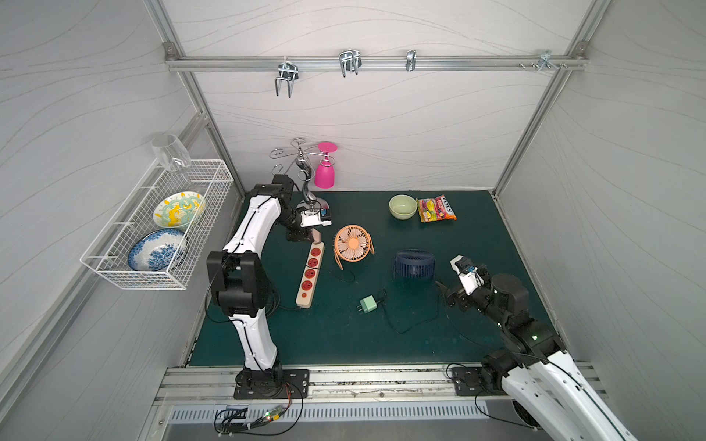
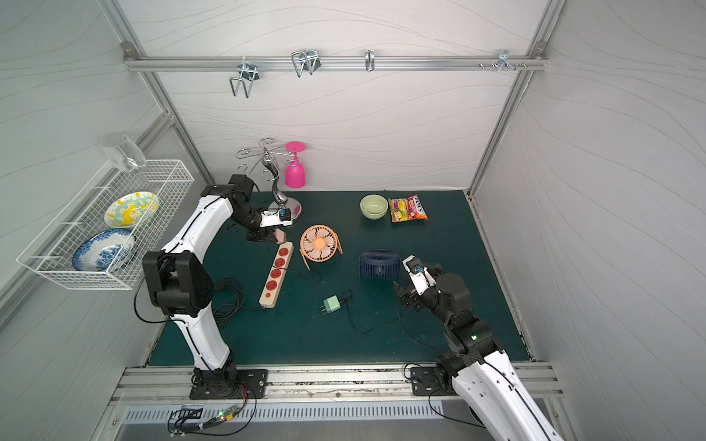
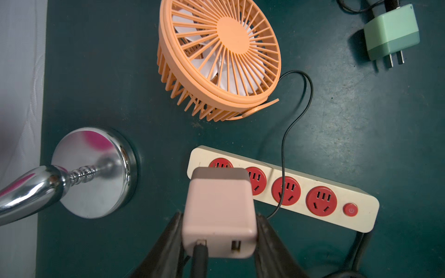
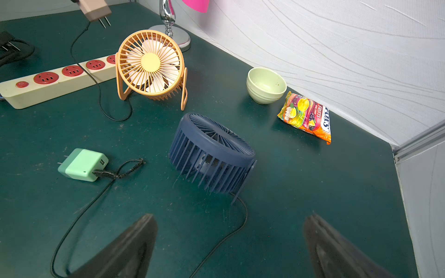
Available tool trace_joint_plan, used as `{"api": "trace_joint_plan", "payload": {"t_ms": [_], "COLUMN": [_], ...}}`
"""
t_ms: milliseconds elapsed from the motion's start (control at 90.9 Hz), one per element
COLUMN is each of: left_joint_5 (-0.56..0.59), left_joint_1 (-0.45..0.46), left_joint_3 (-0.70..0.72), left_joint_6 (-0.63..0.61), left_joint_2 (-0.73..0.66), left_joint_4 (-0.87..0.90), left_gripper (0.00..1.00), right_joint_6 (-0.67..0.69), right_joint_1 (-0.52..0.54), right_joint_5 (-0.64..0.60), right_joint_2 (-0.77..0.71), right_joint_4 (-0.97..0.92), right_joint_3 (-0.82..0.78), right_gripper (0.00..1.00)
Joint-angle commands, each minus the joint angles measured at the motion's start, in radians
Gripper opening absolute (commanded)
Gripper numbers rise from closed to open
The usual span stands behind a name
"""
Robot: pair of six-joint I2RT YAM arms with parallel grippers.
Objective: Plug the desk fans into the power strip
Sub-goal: Insert the plug into the socket.
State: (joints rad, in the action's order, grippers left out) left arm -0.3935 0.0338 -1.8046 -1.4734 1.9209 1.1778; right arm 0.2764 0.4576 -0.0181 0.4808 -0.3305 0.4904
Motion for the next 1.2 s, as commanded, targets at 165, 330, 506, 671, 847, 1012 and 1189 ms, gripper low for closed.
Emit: {"api": "trace_joint_plan", "payload": {"t_ms": [165,330,506,671,847,1012,1189], "left_joint_5": [0.055,0.095,0.149,0.165,0.174,0.207,0.212], "left_joint_1": [0.022,0.042,0.056,0.058,0.067,0.08,0.087], "left_joint_3": [-0.125,-0.156,-0.195,-0.246,-0.277,-0.295,-0.357], "left_joint_6": [-0.052,-0.073,-0.098,-0.112,-0.128,-0.149,-0.152], "left_joint_2": [0.103,0.146,0.201,0.238,0.261,0.288,0.332], "left_joint_4": [0.073,0.072,0.103,0.156,0.196,0.231,0.286], "left_gripper": [0.0,0.0,0.0,0.0,0.0,0.0,0.0], "right_joint_6": [-0.022,-0.02,-0.019,-0.02,-0.022,-0.022,-0.024], "right_joint_1": [-0.006,-0.007,-0.008,-0.008,-0.008,-0.009,-0.009], "right_joint_5": [0.017,0.019,0.025,0.031,0.033,0.035,0.045], "right_joint_2": [-0.001,-0.005,-0.005,0.001,0.001,-0.001,0.006], "right_joint_4": [0.038,0.042,0.04,0.04,0.047,0.044,0.048], "right_joint_3": [-0.003,-0.007,-0.005,-0.006,-0.01,-0.01,-0.009], "right_gripper": [0.99,0.99,0.99,0.99,0.99,0.99,0.99]}}
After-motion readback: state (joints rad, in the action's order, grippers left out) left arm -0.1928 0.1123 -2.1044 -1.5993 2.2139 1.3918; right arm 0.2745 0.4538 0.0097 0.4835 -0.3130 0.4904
